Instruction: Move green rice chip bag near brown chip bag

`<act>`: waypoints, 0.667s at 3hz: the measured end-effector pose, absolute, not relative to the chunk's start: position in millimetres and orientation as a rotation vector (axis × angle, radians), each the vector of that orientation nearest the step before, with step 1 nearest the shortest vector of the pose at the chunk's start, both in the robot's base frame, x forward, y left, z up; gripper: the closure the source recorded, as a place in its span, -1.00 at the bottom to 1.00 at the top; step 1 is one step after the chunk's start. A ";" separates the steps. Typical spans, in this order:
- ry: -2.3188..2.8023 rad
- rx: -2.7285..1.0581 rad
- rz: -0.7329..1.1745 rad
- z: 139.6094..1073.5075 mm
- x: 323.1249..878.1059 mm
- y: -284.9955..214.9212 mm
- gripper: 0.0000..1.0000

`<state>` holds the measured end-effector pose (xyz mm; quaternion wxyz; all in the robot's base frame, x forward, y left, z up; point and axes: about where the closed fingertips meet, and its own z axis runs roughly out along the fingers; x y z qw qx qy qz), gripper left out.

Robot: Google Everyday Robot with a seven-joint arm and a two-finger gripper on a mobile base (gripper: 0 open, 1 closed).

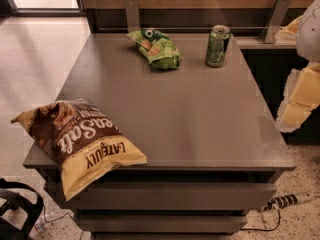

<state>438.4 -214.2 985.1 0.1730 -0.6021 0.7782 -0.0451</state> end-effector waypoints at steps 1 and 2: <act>2.203 -1.689 -0.134 986.9 443.5 -210.3 -1.00; 2.194 -1.629 -0.099 987.7 470.1 -194.9 -1.00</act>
Offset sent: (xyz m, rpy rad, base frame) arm 0.0659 0.0357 -0.0013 0.1224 -0.0376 -0.0684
